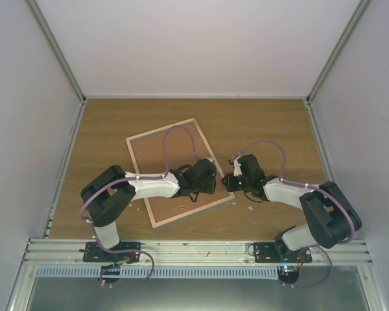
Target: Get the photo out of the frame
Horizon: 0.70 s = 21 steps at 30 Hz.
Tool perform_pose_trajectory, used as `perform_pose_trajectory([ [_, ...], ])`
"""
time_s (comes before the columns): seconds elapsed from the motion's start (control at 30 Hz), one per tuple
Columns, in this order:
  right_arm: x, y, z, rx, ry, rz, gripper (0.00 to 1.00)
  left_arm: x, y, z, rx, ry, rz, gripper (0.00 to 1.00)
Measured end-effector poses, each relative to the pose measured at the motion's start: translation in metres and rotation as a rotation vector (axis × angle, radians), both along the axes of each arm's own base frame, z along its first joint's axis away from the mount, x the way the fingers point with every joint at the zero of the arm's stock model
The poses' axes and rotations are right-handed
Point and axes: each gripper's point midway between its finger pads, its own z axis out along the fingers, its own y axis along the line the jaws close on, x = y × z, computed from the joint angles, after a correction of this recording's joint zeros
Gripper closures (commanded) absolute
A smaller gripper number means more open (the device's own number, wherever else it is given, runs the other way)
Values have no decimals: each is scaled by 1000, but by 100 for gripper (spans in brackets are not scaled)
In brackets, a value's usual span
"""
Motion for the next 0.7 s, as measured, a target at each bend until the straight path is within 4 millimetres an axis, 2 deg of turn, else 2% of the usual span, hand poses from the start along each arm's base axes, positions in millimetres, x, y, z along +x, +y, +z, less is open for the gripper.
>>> perform_pose_trajectory([
  [0.33,-1,8,4,23,-14,24,99,-3,11,5,-19,2,19,100],
  [0.6,-6,9,-4,8,12,42,99,-13,14,-1,39,-36,-121,100],
  [0.7,-6,9,-4,4,8,43,99,-18,13,8,55,-67,-180,100],
])
